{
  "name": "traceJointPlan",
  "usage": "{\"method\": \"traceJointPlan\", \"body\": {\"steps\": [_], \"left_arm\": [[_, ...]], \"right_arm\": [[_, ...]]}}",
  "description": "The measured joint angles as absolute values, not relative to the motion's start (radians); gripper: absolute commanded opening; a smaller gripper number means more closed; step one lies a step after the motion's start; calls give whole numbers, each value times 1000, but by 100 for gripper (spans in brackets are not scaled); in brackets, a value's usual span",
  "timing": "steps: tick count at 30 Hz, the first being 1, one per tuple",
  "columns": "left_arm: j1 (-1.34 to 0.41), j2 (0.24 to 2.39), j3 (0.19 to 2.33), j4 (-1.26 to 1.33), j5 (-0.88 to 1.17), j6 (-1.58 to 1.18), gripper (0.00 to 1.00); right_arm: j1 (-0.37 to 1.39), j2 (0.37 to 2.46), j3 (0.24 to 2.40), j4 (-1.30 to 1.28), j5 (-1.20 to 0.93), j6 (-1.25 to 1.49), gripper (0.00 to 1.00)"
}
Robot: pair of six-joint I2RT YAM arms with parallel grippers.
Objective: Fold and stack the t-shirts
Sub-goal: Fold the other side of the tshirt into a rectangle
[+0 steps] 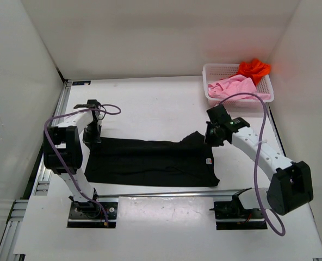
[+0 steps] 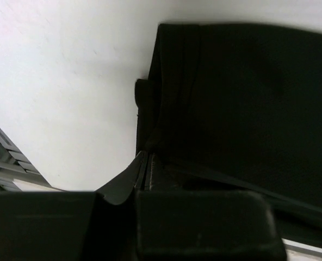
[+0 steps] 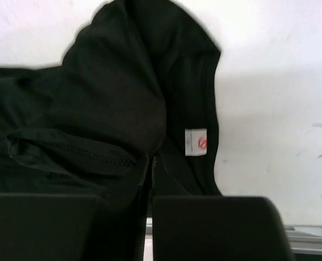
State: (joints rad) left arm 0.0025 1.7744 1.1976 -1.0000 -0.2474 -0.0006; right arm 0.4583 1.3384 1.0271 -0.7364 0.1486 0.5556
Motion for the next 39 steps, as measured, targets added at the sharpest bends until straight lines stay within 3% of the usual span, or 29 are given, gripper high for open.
{"method": "traceJointPlan", "body": {"steps": [6, 14, 15, 16, 17, 18, 25, 28, 30, 32, 34, 37, 39], "left_arm": [[2, 1775, 1164, -1013, -248, 0, 10], [2, 1780, 1164, -1014, -252, 0, 12], [2, 1780, 1164, -1015, -253, -1, 21], [2, 1780, 1164, -1016, -253, 2, 56], [2, 1780, 1164, -1020, -255, 8, 72], [2, 1780, 1164, -1023, -256, 4, 80], [-1, 1765, 1222, -1074, -245, 1, 100], [-50, 1716, 1353, -1087, -202, -1, 100], [-146, 1668, 1450, -1078, -173, -1, 100], [-283, 1641, 1536, -1070, -130, -1, 100], [-431, 1655, 1611, -1072, -71, 0, 89], [-615, 1763, 1700, -1089, 48, 1, 64], [-685, 1860, 1734, -1088, 117, 0, 64]], "right_arm": [[516, 1325, 881, -726, 96, 616, 0], [522, 1335, 868, -701, 83, 641, 0], [527, 1335, 868, -700, 82, 644, 0], [530, 1335, 867, -700, 82, 645, 0], [536, 1335, 867, -699, 80, 648, 0], [542, 1336, 866, -698, 78, 649, 0], [575, 1414, 839, -678, 56, 649, 0], [577, 1449, 839, -667, 42, 645, 6], [577, 1465, 836, -653, 24, 641, 27], [577, 1482, 835, -648, 8, 632, 40], [577, 1485, 827, -640, -3, 625, 41], [577, 1460, 796, -632, -11, 622, 41], [572, 1428, 776, -632, -18, 624, 41]]}}
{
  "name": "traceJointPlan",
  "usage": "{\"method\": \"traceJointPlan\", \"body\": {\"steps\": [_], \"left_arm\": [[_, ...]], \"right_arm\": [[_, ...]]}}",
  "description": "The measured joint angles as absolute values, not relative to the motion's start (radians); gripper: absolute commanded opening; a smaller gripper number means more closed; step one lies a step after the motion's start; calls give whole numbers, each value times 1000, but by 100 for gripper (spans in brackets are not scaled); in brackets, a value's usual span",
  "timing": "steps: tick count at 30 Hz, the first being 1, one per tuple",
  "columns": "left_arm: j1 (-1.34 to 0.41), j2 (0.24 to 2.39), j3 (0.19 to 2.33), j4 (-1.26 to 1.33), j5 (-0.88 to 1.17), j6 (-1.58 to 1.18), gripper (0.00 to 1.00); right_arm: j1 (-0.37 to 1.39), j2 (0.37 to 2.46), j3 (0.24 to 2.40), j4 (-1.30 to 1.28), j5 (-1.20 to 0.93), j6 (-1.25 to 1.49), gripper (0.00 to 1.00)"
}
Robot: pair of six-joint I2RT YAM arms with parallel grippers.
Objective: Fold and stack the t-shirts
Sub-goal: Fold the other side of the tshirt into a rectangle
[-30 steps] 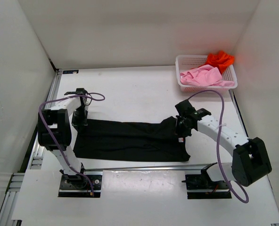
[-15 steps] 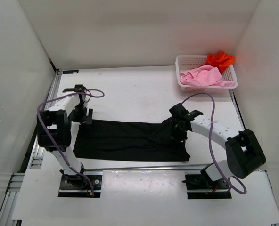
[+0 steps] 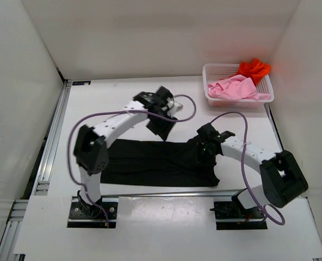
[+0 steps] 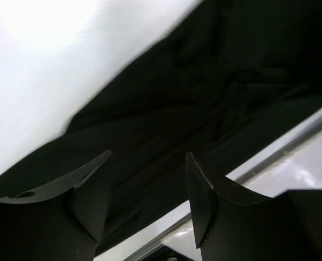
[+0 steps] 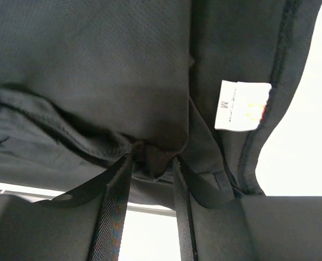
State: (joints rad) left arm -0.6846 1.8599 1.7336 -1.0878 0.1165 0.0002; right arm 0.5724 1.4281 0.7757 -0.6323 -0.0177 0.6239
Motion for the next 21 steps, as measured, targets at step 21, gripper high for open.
{"method": "traceJointPlan", "body": {"steps": [21], "left_arm": [[-865, 2238, 1858, -1014, 346, -14, 54]], "right_arm": [[438, 1342, 693, -522, -165, 654, 38]]}}
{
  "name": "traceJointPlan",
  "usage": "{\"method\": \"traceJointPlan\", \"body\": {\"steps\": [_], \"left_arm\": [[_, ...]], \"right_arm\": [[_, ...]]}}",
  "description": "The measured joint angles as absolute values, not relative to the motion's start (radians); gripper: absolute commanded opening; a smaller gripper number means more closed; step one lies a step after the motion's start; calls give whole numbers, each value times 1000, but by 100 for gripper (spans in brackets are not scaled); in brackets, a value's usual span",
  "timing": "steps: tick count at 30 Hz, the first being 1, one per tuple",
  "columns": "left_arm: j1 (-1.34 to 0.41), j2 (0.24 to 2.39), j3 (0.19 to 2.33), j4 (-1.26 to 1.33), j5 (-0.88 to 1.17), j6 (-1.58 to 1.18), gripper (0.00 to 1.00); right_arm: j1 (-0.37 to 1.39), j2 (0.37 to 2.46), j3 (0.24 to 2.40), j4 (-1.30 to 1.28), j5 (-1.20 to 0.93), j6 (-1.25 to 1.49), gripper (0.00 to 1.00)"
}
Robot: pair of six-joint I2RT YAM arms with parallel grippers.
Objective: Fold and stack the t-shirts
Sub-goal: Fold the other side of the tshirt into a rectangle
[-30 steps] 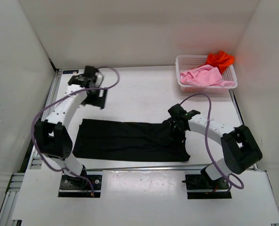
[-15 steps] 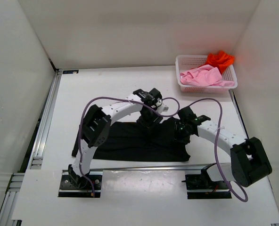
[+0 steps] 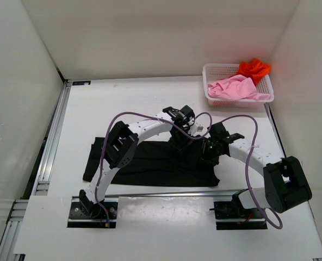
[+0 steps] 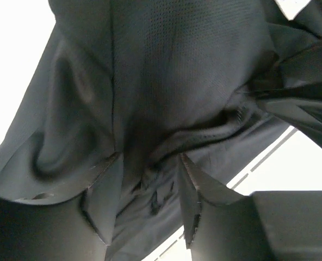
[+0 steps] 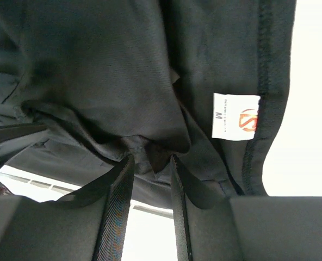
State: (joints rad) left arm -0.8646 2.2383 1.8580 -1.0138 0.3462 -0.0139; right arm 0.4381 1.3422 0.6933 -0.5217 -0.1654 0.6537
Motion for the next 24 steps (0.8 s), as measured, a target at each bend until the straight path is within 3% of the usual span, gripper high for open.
{"method": "traceJointPlan", "body": {"steps": [5, 8, 9, 12, 14, 18, 24], "left_arm": [[-879, 2268, 1842, -1011, 345, -11, 51], [-880, 2268, 1841, -1017, 345, -12, 36], [-880, 2268, 1841, -1018, 345, -14, 25], [-880, 2268, 1841, -1022, 346, -19, 10], [-880, 2268, 1841, -1027, 346, -18, 10], [-880, 2267, 1841, -1037, 345, -17, 10], [-881, 2241, 1840, -1043, 340, -15, 10]], "right_arm": [[432, 1348, 681, -525, -159, 658, 40], [432, 1354, 672, -525, -156, 660, 37], [432, 1358, 671, -526, -156, 661, 36], [432, 1367, 671, -524, -154, 664, 20], [432, 1370, 671, -524, -152, 666, 10], [432, 1369, 671, -526, -145, 672, 1], [442, 1282, 671, -570, -98, 671, 0]]}}
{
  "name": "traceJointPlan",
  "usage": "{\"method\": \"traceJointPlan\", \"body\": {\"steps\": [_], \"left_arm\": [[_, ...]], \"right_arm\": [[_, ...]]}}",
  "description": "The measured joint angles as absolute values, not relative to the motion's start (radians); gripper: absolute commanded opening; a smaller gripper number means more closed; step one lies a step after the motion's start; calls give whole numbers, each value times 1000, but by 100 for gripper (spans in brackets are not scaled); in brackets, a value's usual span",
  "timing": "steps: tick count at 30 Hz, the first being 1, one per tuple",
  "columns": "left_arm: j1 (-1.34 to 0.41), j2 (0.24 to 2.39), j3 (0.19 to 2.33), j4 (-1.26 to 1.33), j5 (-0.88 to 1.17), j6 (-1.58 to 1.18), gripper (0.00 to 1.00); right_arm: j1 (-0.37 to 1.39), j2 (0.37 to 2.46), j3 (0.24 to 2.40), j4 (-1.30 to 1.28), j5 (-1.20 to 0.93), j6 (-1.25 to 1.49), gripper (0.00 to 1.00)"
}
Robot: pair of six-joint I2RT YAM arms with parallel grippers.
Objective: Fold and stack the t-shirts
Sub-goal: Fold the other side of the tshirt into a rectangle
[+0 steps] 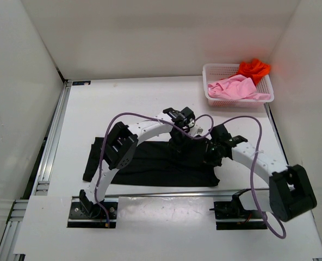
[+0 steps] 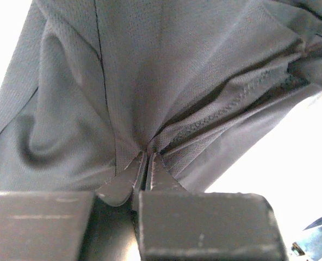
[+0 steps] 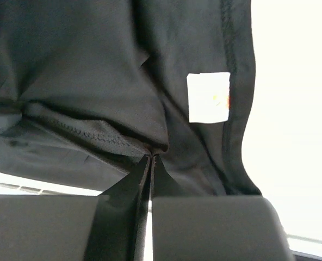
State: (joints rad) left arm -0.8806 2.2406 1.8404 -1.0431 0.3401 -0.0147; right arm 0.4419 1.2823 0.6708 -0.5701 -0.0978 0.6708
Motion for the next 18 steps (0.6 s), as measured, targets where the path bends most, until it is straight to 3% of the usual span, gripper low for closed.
{"method": "traceJointPlan", "body": {"steps": [8, 12, 13, 18], "left_arm": [[-880, 2164, 1816, -1046, 329, -15, 12], [-880, 2162, 1800, -1045, 334, -16, 19], [-881, 2162, 1795, -1046, 337, -16, 23], [-880, 2163, 1772, -1057, 342, -16, 26]], "right_arm": [[540, 1152, 667, -636, -56, 667, 0], [576, 1148, 638, -639, -60, 673, 1], [583, 1149, 632, -639, -61, 674, 5], [590, 1179, 624, -636, -62, 675, 24]]}}
